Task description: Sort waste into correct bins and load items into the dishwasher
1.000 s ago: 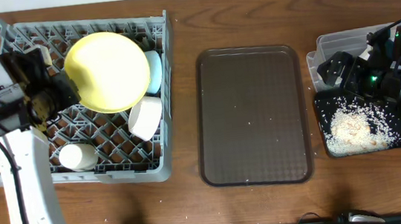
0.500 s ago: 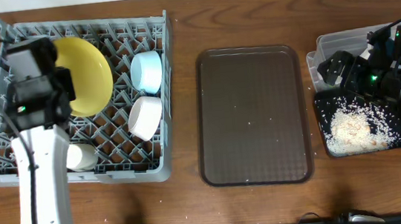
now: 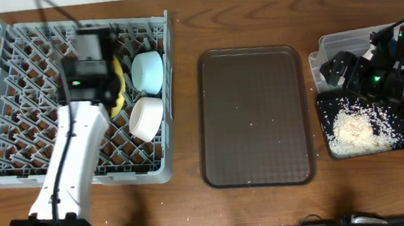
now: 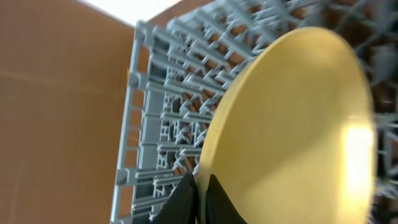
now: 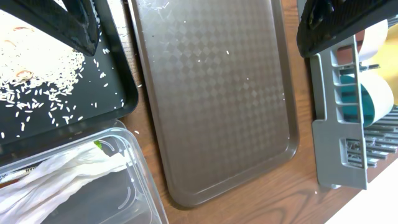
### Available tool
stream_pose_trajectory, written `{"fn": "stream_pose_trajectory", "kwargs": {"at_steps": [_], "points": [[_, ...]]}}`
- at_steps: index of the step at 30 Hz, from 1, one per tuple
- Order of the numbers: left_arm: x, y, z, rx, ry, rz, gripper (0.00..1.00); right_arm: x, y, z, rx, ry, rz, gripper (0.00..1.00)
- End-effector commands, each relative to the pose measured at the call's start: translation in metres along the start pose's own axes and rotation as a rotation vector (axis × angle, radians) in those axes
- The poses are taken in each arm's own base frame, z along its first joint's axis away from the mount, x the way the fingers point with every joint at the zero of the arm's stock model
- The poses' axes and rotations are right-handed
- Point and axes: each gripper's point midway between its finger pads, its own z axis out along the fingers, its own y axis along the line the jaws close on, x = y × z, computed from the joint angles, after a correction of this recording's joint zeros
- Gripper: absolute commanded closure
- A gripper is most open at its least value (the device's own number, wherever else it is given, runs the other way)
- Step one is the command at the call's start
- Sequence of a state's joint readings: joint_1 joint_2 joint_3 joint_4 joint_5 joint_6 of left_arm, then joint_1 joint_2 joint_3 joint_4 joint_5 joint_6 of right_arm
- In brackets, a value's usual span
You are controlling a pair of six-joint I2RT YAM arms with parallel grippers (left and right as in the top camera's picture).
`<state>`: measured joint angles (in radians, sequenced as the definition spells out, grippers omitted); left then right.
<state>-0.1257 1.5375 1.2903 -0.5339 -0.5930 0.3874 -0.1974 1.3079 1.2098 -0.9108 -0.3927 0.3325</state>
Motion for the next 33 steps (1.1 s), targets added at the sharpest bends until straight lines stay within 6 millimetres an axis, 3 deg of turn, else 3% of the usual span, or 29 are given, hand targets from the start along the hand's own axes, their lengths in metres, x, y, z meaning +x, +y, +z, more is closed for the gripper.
{"fn": "stream_pose_trajectory", "kwargs": {"at_steps": [1, 4, 9, 13, 17, 20, 22, 27, 33], "points": [[-0.010, -0.010, -0.015, -0.017, -0.032, 0.053, 0.88, 0.000, 0.004, 0.000, -0.007, -0.002, -0.007, 0.01], [-0.019, -0.028, -0.026, 0.009, -0.068, 0.086, 0.83, 0.000, 0.004, 0.000, -0.006, -0.001, -0.007, 0.01], [-0.027, -0.051, -0.041, 0.048, -0.107, 0.111, 0.61, 0.000, 0.004, 0.000, -0.007, -0.001, -0.007, 0.01], [-0.031, -0.064, -0.052, 0.069, -0.131, 0.133, 0.59, 0.000, 0.004, 0.000, -0.006, -0.002, -0.007, 0.01], [-0.027, -0.049, -0.058, 0.040, -0.121, -0.016, 0.54, 0.001, 0.004, 0.000, -0.005, 0.002, -0.005, 0.01], [-0.026, -0.048, -0.069, 0.140, -0.140, -0.141, 0.54, 0.002, 0.003, 0.000, -0.003, 0.009, -0.003, 0.01], [-0.026, -0.057, -0.084, 0.277, -0.162, -0.191, 0.48, 0.002, 0.003, 0.000, -0.003, 0.009, -0.004, 0.01], [-0.021, -0.078, -0.144, 0.621, -0.241, -0.211, 0.32, 0.011, 0.020, 0.001, -0.078, 0.044, -0.133, 0.01], [0.002, -0.044, -0.194, 0.691, -0.285, -0.383, 0.20, 0.028, 0.049, -0.020, -0.128, 0.020, -0.303, 0.01]]}}
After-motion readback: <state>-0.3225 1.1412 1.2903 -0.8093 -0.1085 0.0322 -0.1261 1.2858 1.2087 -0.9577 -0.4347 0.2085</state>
